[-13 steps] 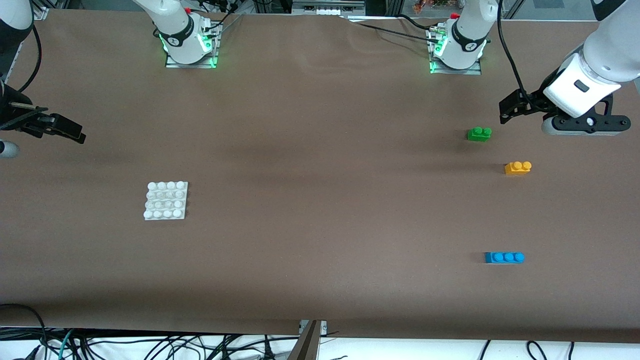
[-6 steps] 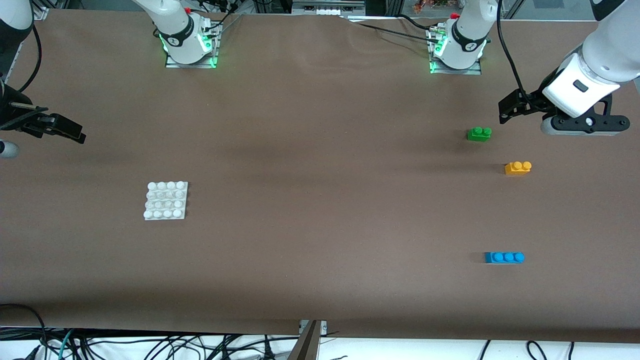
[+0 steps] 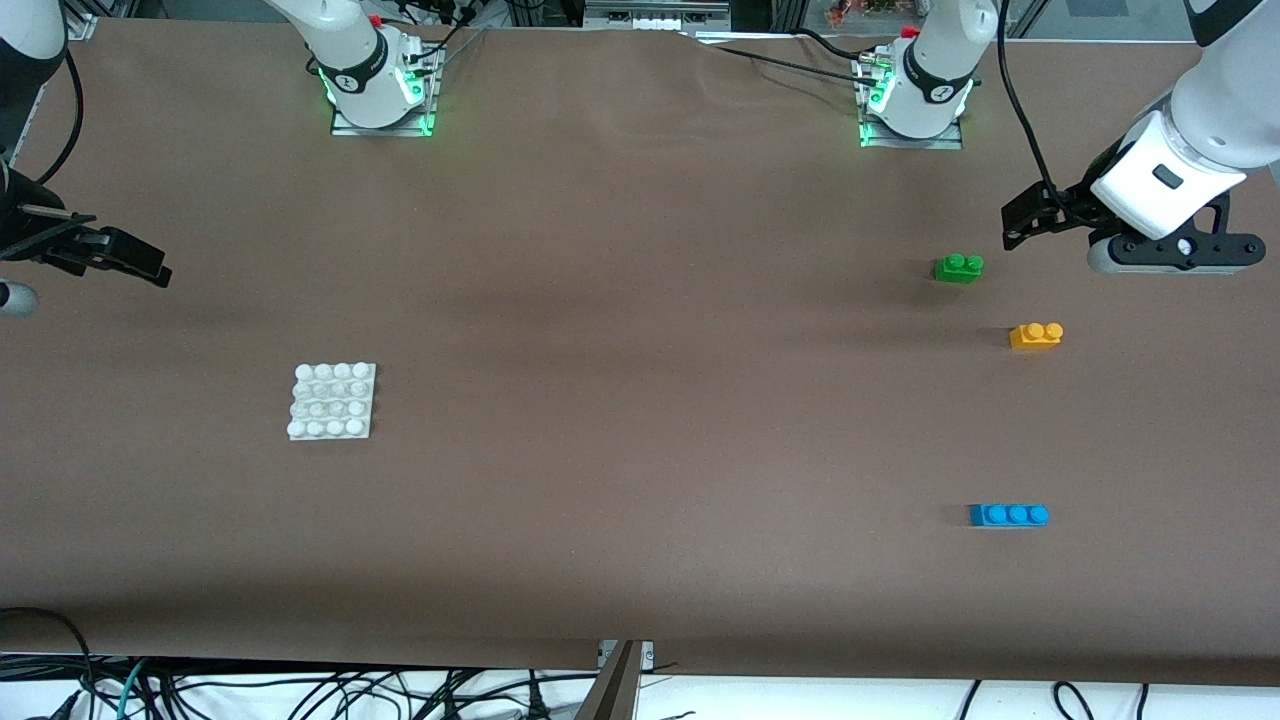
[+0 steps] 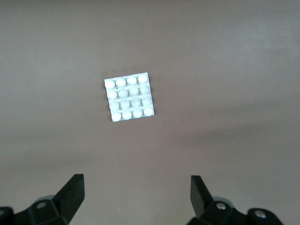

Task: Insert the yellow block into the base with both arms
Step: 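Reach the right gripper down to the white base plate edge, then close the right gripper on the white base plate edge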

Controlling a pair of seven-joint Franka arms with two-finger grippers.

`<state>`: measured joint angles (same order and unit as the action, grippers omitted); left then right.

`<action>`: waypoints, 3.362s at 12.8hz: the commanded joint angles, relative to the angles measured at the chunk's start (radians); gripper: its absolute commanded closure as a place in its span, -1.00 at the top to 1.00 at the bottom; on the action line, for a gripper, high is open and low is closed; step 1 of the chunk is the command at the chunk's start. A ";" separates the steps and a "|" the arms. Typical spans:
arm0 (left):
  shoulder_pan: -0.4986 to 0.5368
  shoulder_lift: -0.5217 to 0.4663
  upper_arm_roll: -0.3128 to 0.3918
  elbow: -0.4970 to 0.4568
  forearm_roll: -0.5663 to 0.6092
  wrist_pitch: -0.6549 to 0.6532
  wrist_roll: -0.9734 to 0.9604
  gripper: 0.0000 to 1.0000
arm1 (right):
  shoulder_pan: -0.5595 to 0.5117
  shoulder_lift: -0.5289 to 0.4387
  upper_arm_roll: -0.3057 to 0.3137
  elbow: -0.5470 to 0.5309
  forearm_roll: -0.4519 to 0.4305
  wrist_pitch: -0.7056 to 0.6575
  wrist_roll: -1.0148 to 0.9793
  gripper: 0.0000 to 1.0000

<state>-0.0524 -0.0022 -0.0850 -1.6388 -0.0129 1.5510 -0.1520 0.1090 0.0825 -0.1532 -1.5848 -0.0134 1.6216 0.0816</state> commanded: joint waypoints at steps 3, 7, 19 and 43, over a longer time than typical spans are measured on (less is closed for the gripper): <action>0.028 0.002 -0.004 -0.001 0.024 -0.002 0.000 1.00 | -0.003 0.014 0.000 -0.006 0.003 0.003 0.001 1.00; 0.028 0.013 0.001 0.005 0.024 -0.006 -0.001 1.00 | -0.002 0.088 0.000 -0.006 0.001 0.004 -0.010 1.00; 0.025 0.010 -0.013 0.013 0.021 -0.012 -0.003 1.00 | -0.031 0.459 0.001 -0.007 0.084 0.383 -0.023 1.00; 0.016 0.007 -0.048 0.017 0.024 -0.017 -0.014 1.00 | -0.106 0.562 0.014 -0.187 0.402 0.595 -0.379 1.00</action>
<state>-0.0343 0.0084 -0.1276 -1.6383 -0.0127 1.5500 -0.1521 0.0189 0.6616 -0.1448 -1.7489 0.3658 2.2128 -0.2513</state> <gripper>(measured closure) 0.000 0.000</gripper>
